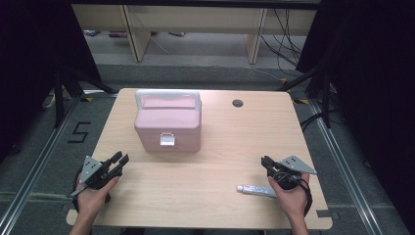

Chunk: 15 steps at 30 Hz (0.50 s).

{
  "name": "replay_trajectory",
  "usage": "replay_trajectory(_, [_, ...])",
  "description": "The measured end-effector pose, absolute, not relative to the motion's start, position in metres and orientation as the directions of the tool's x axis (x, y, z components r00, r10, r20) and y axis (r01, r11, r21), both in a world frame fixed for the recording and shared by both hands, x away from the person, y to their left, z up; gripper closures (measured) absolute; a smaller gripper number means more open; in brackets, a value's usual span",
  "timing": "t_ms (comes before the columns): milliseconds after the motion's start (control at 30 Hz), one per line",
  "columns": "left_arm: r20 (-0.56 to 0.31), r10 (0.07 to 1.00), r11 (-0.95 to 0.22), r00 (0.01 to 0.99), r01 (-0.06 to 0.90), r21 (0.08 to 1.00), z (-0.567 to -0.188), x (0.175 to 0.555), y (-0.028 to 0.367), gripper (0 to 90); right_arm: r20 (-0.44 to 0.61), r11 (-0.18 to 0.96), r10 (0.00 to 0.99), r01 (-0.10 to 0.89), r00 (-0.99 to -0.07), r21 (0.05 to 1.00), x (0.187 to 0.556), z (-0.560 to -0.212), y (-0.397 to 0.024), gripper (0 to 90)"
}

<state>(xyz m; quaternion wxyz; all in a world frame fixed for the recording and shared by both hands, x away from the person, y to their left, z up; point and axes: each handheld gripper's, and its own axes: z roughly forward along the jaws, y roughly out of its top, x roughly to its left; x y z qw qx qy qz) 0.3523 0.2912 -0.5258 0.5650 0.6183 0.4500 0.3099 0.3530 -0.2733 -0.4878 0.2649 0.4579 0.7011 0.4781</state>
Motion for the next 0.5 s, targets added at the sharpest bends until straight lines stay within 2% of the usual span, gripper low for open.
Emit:
replay_trajectory(133, [-0.137, 0.900, 0.060, 0.414, 0.194, 0.979, -0.522, 0.354, 0.293, 71.7, 0.055, 0.139, 0.889, 0.382, -0.454, 0.914, 0.355, -0.480, -0.272, 90.0])
replay_trajectory(167, [-0.137, 0.901, 0.061, 0.412, 0.192, 0.980, -0.520, 0.355, 0.293, 73.4, 0.084, 0.115, 0.894, 0.406, -0.441, 0.907, 0.353, -0.478, -0.269, 90.0])
replay_trajectory(200, [-0.141, 0.904, 0.064, 0.404, 0.197, 0.978, -0.518, 0.355, 0.294, 75.2, 0.033, 0.157, 0.895, 0.383, -0.445, 0.910, 0.355, -0.476, -0.271, 90.0])
replay_trajectory(233, [-0.141, 0.905, 0.063, 0.401, 0.200, 0.978, -0.516, 0.356, 0.294, 78.3, 0.046, 0.152, 0.890, 0.389, -0.454, 0.909, 0.356, -0.474, -0.269, 90.0])
replay_trajectory(400, [-0.142, 0.904, 0.069, 0.404, 0.191, 0.979, -0.510, 0.361, 0.294, 80.1, 0.050, 0.152, 0.884, 0.388, -0.465, 0.909, 0.358, -0.468, -0.263, 90.0])
replay_trajectory(500, [-0.132, 0.905, 0.056, 0.405, 0.193, 0.980, -0.505, 0.366, 0.293, 82.4, 0.006, 0.185, 0.882, 0.358, -0.472, 0.915, 0.362, -0.462, -0.260, 90.0])
